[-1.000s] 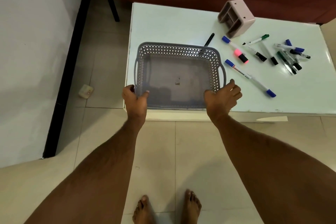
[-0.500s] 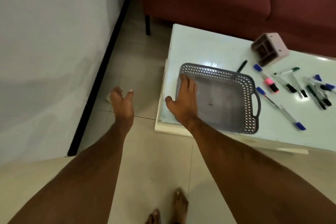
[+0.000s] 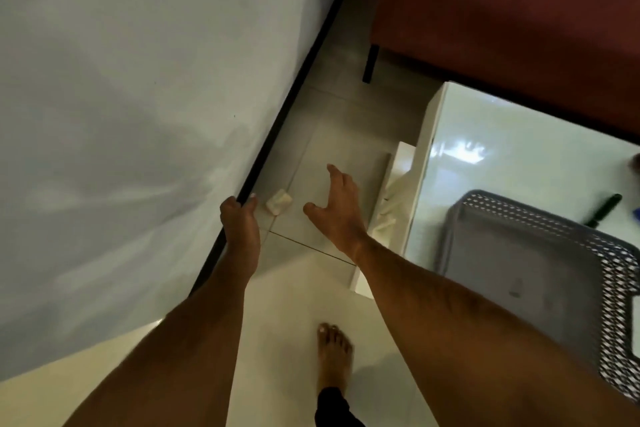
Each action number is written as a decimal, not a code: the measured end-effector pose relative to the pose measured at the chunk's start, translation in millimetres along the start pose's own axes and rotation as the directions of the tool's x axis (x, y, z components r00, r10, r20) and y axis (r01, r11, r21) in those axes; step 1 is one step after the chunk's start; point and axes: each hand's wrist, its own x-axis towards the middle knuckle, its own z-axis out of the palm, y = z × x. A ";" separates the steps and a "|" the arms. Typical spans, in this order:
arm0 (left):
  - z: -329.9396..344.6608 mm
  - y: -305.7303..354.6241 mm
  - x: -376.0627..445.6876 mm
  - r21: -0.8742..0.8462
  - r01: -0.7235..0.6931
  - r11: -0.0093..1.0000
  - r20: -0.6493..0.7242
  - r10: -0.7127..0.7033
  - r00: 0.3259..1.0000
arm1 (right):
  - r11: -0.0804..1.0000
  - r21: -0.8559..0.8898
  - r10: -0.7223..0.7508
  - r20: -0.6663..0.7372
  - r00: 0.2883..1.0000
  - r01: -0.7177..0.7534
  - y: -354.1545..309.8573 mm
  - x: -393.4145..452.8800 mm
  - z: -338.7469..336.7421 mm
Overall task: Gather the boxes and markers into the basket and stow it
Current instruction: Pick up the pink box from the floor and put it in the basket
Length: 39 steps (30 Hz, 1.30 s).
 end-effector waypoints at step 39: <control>82.3 -159.4 278.6 -0.006 0.437 0.900 0.107 -0.433 0.895 | 0.744 0.375 0.510 0.215 0.833 -0.553 153.8 228.7 238.5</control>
